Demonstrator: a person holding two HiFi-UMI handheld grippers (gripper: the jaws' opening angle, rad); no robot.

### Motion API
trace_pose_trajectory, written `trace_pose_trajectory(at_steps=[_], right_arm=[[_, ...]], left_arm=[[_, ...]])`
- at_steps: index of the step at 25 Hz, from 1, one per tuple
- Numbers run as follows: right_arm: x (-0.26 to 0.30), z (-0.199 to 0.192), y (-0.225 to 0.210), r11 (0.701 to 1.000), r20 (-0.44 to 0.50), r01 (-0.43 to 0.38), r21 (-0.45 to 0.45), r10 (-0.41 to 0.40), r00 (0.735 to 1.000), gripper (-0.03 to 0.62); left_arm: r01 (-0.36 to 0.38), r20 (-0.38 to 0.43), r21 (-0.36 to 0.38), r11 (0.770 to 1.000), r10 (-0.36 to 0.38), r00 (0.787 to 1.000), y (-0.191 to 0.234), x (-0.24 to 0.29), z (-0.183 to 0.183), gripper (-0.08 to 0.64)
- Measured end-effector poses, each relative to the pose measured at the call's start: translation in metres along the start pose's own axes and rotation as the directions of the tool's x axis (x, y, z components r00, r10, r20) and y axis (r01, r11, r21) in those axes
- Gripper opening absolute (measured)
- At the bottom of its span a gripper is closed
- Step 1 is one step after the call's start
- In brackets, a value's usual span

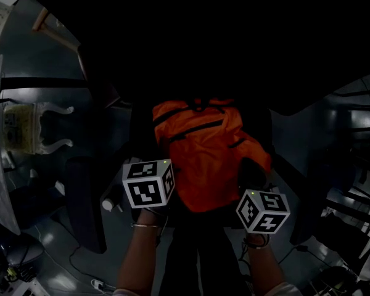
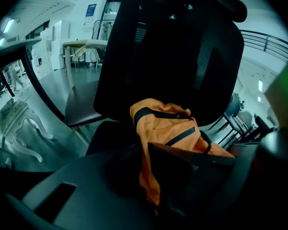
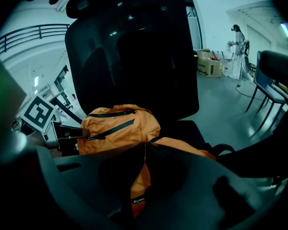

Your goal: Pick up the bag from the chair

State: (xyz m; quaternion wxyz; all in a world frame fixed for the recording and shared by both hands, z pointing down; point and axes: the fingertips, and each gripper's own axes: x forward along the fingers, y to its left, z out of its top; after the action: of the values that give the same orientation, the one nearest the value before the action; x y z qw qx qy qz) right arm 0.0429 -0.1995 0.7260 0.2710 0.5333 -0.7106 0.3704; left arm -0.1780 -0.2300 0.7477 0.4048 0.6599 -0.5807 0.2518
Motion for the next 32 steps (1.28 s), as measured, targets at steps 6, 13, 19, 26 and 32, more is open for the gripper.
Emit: trace_pose_trajectory(at_steps=[6, 13, 19, 26, 32], right_arm=[[-0.027, 0.014, 0.004, 1.000, 0.028, 0.012, 0.025, -0.013, 1.000, 0.033], [-0.064, 0.040, -0.001, 0.998, 0.078, 0.025, 0.053, -0.029, 0.997, 0.033], [-0.088, 0.041, -0.006, 0.996, 0.076, 0.033, 0.077, -0.039, 0.996, 0.032], [-0.117, 0.055, -0.012, 0.995, 0.085, 0.037, 0.097, -0.045, 0.995, 0.033], [-0.138, 0.077, -0.004, 0.995, 0.116, 0.021, 0.099, -0.032, 0.993, 0.033]], left_arm=[[0.028, 0.002, 0.034, 0.999, -0.028, 1.000, -0.020, -0.032, 0.004, 0.032], [0.050, -0.001, 0.048, 0.998, -0.050, 0.999, -0.055, -0.067, 0.005, 0.032], [0.052, -0.003, 0.022, 0.998, -0.052, 0.999, -0.071, -0.089, -0.002, 0.031], [0.070, -0.010, -0.003, 0.998, -0.070, 0.998, -0.091, -0.113, 0.001, 0.031], [0.103, 0.015, -0.026, 0.994, -0.103, 0.995, -0.107, -0.147, 0.015, 0.029]])
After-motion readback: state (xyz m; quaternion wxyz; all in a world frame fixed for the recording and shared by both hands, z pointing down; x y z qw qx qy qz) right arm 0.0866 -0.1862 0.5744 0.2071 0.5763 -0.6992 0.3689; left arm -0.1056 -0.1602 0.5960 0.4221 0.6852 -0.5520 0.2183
